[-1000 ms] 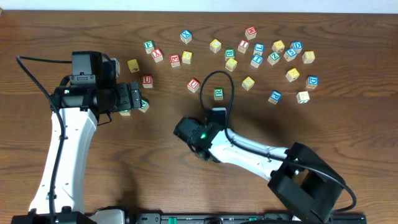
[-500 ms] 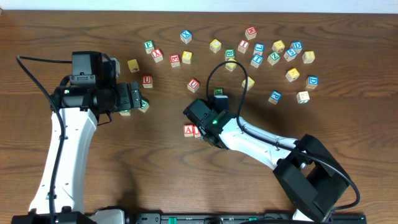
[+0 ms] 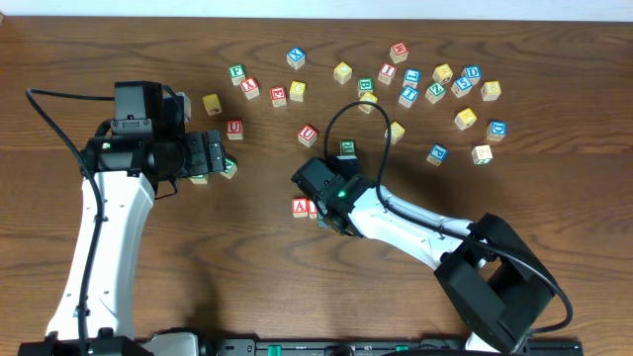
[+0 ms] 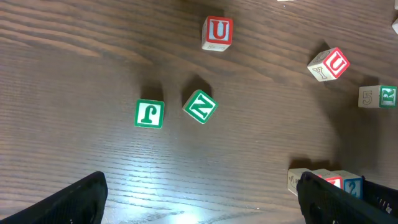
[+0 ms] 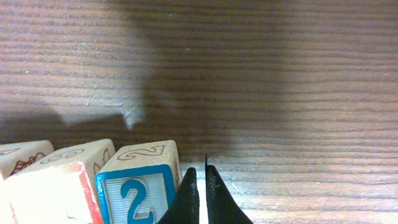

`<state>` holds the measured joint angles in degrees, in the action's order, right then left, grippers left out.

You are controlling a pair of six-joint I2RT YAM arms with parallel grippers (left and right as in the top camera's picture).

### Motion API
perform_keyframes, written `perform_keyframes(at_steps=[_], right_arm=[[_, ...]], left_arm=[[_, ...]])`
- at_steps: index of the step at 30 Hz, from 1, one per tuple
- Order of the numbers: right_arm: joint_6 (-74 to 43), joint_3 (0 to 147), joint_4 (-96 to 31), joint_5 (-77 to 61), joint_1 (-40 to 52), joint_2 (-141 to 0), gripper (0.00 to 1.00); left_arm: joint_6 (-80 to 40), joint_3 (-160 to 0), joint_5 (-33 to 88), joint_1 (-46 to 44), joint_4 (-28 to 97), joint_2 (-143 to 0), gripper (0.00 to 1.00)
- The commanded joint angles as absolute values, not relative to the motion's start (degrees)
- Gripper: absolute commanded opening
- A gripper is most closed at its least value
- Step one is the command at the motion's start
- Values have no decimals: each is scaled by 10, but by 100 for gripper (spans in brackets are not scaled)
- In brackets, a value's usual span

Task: Spell out AI2

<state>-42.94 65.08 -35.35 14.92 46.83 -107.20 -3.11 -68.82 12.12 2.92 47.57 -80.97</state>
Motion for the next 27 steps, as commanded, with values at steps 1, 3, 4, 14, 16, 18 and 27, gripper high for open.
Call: perform_keyframes(at_steps=[1,3,4,14,16,18,27], right_arm=[[-423,649,-355,144,465,-1065,1],[-424,649,-355,144,465,-1065,1],[-424,649,-355,144,465,-1065,1],[-437,649,-354,144,465,-1065,1],[-439,649,-354,144,465,-1065,1],[-444,649,-356,143,465,-1065,1],[-462,649,-356,139,465,-1065,1]], left_arm=[[-26,-685,125,31,477,-814,96],[-26,-685,125,31,477,-814,96],[-26,-685,125,31,477,-814,96],[-26,-685,125,31,477,-814,96],[-26,-685,125,31,477,-814,96],[-26,-685,125,31,477,-814,96],[-26,-685,125,31,477,-814,96]])
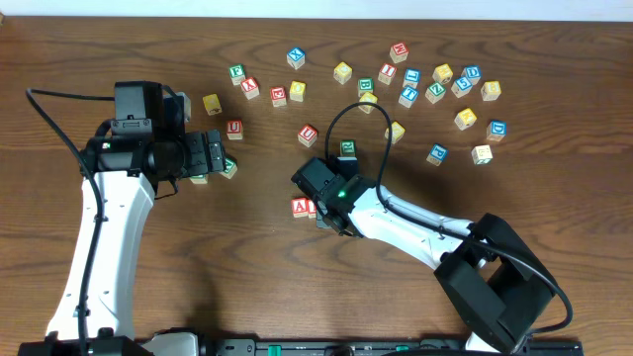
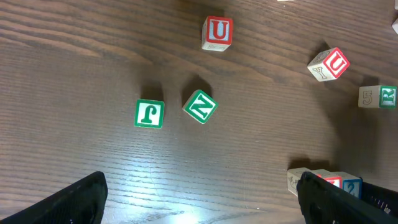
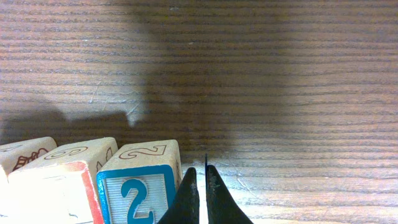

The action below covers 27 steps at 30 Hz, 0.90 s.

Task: Spell out AI2

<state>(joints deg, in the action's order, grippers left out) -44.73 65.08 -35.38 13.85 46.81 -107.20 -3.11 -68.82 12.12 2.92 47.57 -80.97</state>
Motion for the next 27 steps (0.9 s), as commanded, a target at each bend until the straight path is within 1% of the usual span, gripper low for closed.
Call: perform_keyframes(at_steps=[1,16,27], right_arm=[[-462,649,-356,140,465,-1065,1],[-493,649,-363,140,465,-1065,1],[-492,649,-362,139,466,-1065,1]], left_arm=[[-26,-685,125,31,477,-814,96],[-26,-685,125,31,477,-814,96],[-26,-685,125,31,477,-814,96]])
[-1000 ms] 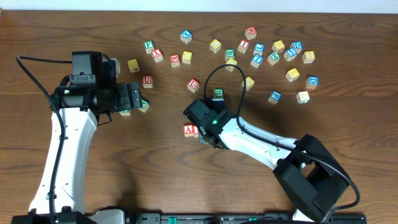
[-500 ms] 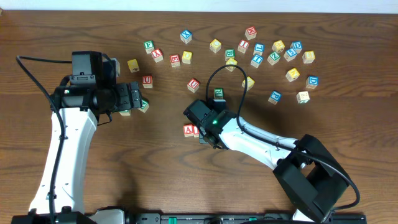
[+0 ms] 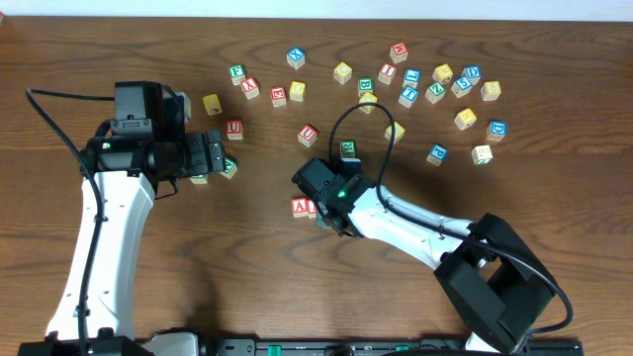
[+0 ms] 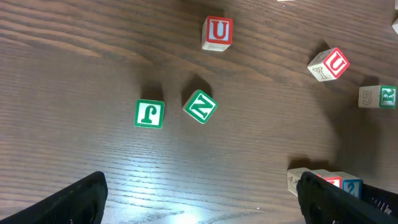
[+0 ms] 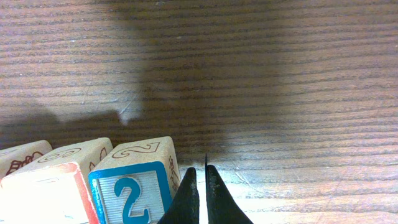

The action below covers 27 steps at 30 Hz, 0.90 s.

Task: Spell out AI2

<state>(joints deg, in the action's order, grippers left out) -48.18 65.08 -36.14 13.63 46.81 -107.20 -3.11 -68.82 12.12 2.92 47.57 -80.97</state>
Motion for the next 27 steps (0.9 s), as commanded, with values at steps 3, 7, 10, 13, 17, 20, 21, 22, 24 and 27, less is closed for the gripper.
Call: perform_keyframes(at_steps=[3,7,10,13,17,20,21,22,24,27], right_arm=[[-490,649,-359,132,466,-1065,1],[-482,649,-354,127,466,-1065,1],[-479,649,-352,121,466,-1065,1],[-479,649,-351,120,466,-1065,1],[-479,649,-350,120,466,-1065,1],[-479,649,-350,120,466,-1065,1],[-479,649,-351,120,466,-1065,1],[-479,649,-351,121,466,-1065,1],[-479,649,-352,128,466,-1065,1],[-479,649,-360,163,465,-1065,1]], left_arm=[[-26,-685,125,31,477,-814,96],[-26,-685,125,31,477,-814,96],[-26,-685,125,31,477,-814,96],[-26,-685,125,31,477,-814,96],[-26,-685,125,31,477,-814,96],[-26,-685,125,31,477,-814,96],[-26,-685,125,31,477,-814,96],[-26,-685,125,31,477,-814,96],[-26,-685,125,31,477,-814,96],[-26,-685,125,31,477,-814,96]])
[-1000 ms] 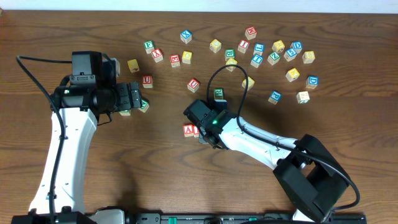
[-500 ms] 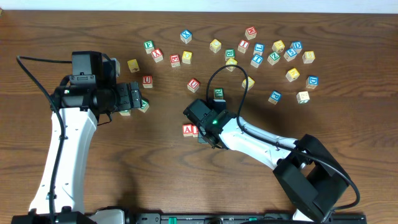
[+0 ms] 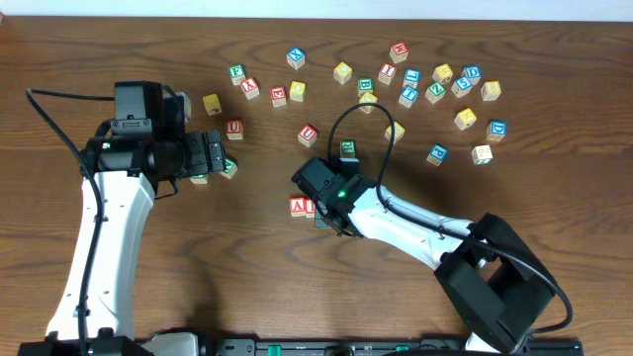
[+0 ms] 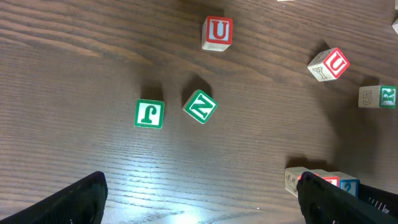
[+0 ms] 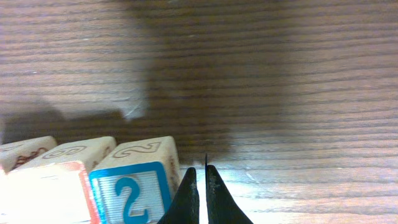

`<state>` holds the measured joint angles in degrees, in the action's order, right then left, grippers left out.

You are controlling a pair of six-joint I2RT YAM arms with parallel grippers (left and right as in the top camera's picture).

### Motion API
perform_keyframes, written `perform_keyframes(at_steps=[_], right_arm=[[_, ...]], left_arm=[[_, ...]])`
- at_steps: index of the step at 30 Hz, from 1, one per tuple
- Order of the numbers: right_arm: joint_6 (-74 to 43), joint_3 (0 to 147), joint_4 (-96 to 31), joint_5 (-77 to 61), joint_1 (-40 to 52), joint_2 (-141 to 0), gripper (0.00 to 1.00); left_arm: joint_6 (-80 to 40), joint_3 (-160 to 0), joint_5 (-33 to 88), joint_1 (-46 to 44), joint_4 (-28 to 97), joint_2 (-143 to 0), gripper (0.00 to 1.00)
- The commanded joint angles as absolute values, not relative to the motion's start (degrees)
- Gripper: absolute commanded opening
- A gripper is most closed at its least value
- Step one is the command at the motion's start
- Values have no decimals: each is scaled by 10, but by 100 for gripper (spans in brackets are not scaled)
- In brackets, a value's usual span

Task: Spell out AI2

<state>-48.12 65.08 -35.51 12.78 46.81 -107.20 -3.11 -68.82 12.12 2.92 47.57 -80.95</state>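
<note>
A row of three blocks lies mid-table: a red A block, a red-edged block touching it, and a blue 2 block at the right end. In the overhead view my right arm covers the 2 block. My right gripper is shut, empty, and low on the table, with its fingertips against the right side of the 2 block. The left wrist view catches the row at its lower right. My left gripper hangs open over bare wood with nothing between its fingers, left of the row.
Many loose letter blocks are scattered across the far half of the table. Under my left arm lie a green J, a green N and a red U. A green block sits just behind my right gripper.
The row of three blocks has shifted slightly to the left, with my shut right gripper still against the 2 block. My left arm has not moved.
Throughout, my right gripper stayed shut beside the right face of the 2 block and my left gripper stayed open and still. The row shifted only a little from moment to moment and now sits slightly further left, the blocks still touching.
</note>
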Motion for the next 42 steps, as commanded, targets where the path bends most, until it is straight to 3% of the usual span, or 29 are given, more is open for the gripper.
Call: perform_keyframes(at_steps=[1,8,15,25,35,36,37,38,39,41,42], right_arm=[[-479,649,-363,180,464,-1065,1],[-461,663,-387,235,440,-1063,1],[-429,755,-489,235,422,-1041,1],[-410,884,-599,234,422,-954,1],[-369,904,-642,235,421,-872,3],[-357,904,-646,237,420,-868,3],[-350,904,-651,241,419,-867,3],[-350,904,-659,254,417,-865,4],[-350,904,-666,264,414,-865,4],[-351,904,-677,276,406,-865,4],[-351,904,-680,279,400,-865,4]], left_arm=[[-26,-685,125,31,477,-814,96],[-26,-685,125,31,477,-814,96],[-26,-685,125,31,477,-814,96],[-26,-685,124,31,468,-814,96],[-26,-685,126,31,444,-814,96],[-26,-685,126,31,445,-814,92],[-26,-685,127,31,446,-815,74],[-26,-685,127,31,450,-816,46],[-26,-685,126,31,455,-817,25],[-26,-685,126,31,467,-821,8],[-26,-685,126,30,472,-825,8]])
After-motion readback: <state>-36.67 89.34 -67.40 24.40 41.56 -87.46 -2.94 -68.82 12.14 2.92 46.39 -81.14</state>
